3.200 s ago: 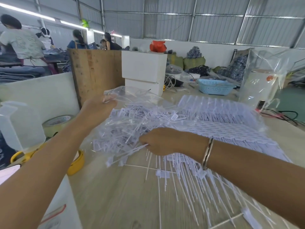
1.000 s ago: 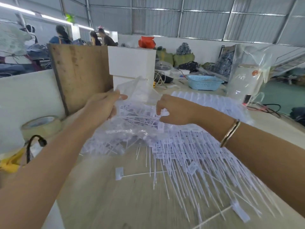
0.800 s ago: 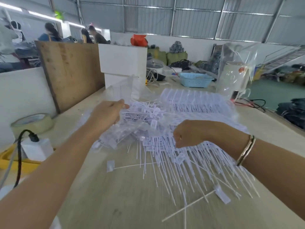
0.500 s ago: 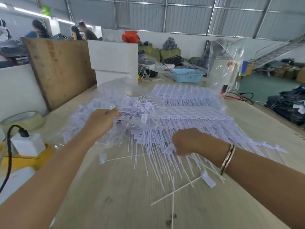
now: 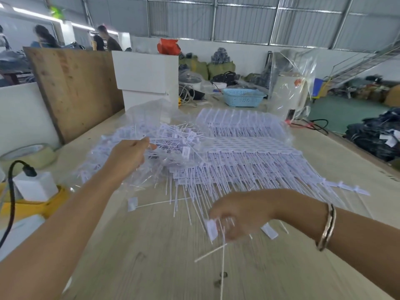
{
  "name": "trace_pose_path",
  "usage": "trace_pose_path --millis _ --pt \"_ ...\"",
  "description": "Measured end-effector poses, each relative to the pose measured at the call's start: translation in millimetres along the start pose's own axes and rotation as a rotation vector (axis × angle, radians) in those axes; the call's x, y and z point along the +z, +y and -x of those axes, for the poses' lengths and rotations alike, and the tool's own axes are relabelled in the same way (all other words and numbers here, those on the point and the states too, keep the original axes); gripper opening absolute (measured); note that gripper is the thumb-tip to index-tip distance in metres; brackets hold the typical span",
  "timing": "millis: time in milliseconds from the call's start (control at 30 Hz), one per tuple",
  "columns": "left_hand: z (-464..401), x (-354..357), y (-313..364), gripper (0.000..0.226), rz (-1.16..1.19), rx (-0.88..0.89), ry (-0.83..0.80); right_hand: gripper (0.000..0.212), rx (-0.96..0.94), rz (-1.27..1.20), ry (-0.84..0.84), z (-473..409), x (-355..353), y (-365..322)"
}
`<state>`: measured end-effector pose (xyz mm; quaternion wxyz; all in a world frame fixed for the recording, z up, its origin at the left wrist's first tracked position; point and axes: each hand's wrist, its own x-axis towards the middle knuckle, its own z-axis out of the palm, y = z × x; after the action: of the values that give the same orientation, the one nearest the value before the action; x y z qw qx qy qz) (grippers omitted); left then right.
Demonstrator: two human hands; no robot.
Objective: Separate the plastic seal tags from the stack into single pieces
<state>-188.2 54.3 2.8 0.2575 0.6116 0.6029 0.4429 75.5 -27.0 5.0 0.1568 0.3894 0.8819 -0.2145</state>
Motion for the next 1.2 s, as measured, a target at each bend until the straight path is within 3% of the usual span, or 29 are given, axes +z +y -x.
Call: trace_pose_path --millis 167,300,500,633,700,767,867,1067,1133,1200 --pt "1 1 5 0.036 0.001 -0.013 0.010 0.036 -0.029 -0.003 -0.025 -1 7 2" --pt "2 0 6 0.037 0.004 -0.017 0.001 0.026 -0.141 0.151 0.007 0 8 -4" --pt "1 -3 9 0.038 0.045 -0.021 0.023 0.024 -0.320 0.446 0.158 -8 18 -11" --pt "-6 -15 14 0.037 0.138 -0.004 0.098 0.025 -0.392 0.485 0.263 -10 21 -8" --pt "-9 -23 17 0.038 0.182 -0.012 0.143 0.023 -0.376 0.435 0.300 -12 19 -8" --pt "-13 -30 19 0.046 0.224 -0.046 0.234 0.014 -0.310 0.256 0.345 -13 9 -9" --pt "-19 -42 22 0.056 0.225 -0.106 0.368 0.019 -0.219 -0.026 0.428 -16 -15 -5" --pt "-18 -55 34 0.055 0.342 -0.060 0.422 0.024 -0.075 -0.405 0.634 -27 -73 9" --pt "-20 -60 42 0.056 0.428 -0.056 0.374 0.027 -0.032 -0.376 0.677 -33 -95 13" --pt "-22 -65 50 0.043 0.477 -0.049 0.318 0.030 0.038 -0.199 0.631 -40 -116 16"
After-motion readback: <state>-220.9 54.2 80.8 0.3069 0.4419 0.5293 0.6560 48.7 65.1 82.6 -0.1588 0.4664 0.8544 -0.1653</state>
